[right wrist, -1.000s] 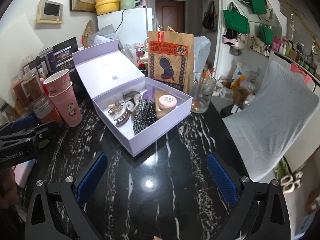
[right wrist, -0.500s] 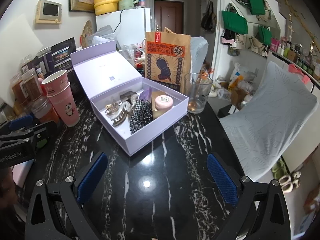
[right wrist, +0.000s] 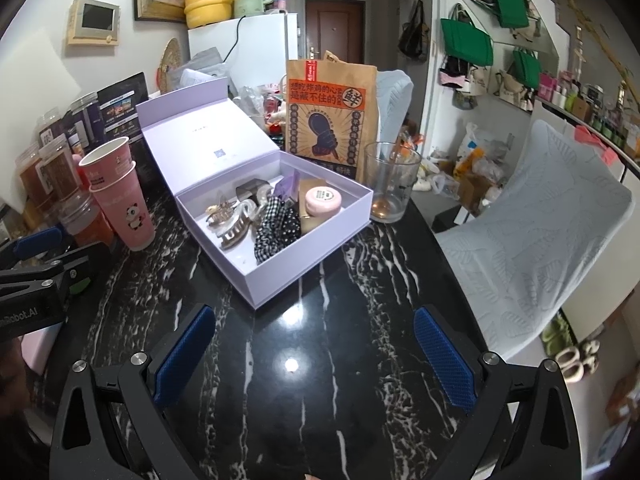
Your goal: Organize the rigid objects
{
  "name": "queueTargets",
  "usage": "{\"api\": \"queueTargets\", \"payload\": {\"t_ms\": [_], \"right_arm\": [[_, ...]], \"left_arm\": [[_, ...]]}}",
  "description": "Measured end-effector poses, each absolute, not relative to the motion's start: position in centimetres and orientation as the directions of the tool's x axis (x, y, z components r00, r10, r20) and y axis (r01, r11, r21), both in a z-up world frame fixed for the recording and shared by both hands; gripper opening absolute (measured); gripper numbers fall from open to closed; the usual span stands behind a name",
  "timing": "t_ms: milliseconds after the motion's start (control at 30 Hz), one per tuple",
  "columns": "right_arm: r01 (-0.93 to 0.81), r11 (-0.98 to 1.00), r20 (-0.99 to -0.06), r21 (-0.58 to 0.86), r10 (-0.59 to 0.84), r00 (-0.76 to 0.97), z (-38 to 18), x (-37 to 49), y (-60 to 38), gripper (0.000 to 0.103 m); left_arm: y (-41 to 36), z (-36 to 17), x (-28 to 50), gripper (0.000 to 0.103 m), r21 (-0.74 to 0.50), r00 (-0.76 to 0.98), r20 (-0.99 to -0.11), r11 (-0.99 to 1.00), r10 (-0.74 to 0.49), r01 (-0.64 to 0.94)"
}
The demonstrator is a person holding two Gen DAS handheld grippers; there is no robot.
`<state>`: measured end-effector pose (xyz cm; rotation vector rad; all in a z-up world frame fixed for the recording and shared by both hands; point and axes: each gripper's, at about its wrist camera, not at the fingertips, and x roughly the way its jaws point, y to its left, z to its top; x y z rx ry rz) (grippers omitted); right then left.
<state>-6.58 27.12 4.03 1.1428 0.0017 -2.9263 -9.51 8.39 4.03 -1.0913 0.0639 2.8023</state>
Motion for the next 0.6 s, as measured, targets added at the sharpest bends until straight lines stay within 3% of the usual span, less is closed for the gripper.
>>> {"api": "queueTargets", "payload": {"t_ms": [600], "right_arm": [[0.015, -1.0, -0.682, -0.011, -0.003, -0.732, 4.0, -6.65, 26.72, 0.101]], "left_arm": [[8.45, 4.14, -9.37, 0.094, -0.002, -0.724, -0.681, -0.989, 0.111, -0.149]]}}
